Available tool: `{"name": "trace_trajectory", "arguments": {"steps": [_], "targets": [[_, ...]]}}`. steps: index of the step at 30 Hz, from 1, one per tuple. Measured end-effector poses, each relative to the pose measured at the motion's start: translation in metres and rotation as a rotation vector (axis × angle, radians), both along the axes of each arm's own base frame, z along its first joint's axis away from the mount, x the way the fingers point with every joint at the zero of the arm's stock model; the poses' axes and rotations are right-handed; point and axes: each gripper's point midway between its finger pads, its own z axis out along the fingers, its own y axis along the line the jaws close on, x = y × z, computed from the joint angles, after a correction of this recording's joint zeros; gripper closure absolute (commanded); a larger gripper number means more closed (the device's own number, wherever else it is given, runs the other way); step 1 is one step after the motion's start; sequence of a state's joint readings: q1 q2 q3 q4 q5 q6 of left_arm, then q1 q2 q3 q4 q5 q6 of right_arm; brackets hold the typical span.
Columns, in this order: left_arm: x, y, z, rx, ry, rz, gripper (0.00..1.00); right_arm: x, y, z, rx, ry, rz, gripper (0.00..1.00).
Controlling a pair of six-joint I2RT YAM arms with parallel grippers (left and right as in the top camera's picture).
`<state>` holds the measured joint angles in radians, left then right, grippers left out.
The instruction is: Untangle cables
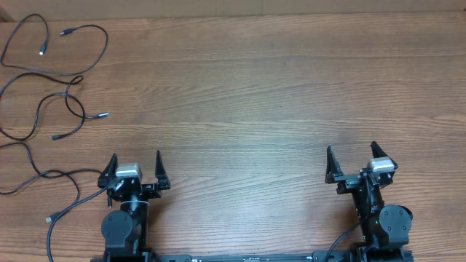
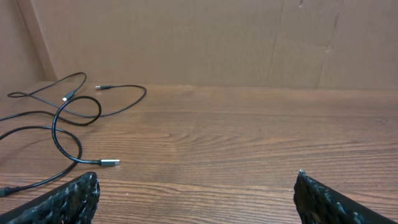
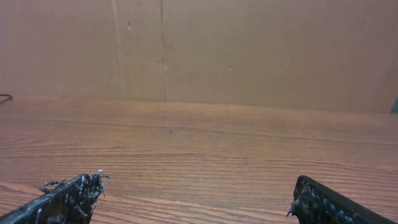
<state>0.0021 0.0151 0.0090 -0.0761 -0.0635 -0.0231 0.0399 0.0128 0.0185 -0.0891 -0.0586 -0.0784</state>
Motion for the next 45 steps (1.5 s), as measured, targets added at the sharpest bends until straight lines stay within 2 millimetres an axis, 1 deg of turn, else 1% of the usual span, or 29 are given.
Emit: {"name": "trace_trajectory", "arguments": {"steps": [45], "targets": [[0.0001,-0.0023,0.0001,0.024,0.001,-0.011,0.00,0.0000,0.0001,0.0000,0.000,0.000,0.000,0.00]]}}
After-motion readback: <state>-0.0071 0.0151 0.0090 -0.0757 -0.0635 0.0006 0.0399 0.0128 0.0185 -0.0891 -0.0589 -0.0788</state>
